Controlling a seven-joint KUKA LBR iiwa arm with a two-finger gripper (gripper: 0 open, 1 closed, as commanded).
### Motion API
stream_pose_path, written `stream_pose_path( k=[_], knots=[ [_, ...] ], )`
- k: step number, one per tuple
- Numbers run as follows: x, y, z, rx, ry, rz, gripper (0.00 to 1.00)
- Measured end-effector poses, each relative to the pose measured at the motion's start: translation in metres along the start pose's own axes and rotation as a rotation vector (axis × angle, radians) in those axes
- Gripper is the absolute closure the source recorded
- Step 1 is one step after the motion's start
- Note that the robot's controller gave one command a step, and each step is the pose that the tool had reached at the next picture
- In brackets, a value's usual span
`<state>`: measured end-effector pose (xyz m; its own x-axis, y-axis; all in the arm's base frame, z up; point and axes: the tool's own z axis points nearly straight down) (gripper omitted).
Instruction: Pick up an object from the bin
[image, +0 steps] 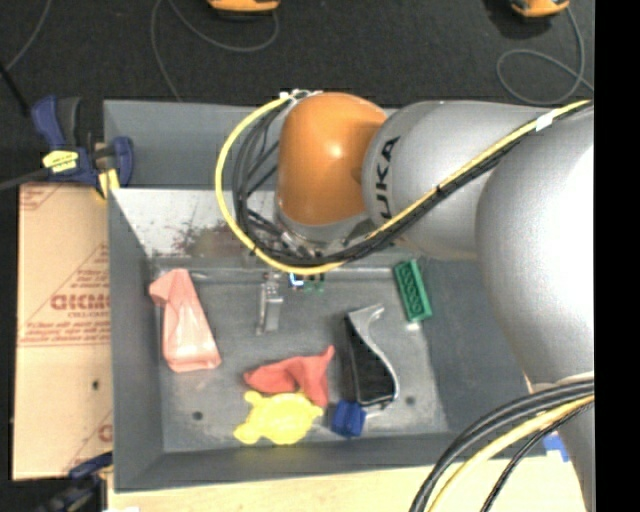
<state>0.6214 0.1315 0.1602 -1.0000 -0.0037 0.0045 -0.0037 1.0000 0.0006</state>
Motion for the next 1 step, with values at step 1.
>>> stream_pose_path(
  k=[1],
  knots=[
    [-0.0016,-0.0005,-0.0051,-0.001,-0.008,0.002,0.00]
  ],
)
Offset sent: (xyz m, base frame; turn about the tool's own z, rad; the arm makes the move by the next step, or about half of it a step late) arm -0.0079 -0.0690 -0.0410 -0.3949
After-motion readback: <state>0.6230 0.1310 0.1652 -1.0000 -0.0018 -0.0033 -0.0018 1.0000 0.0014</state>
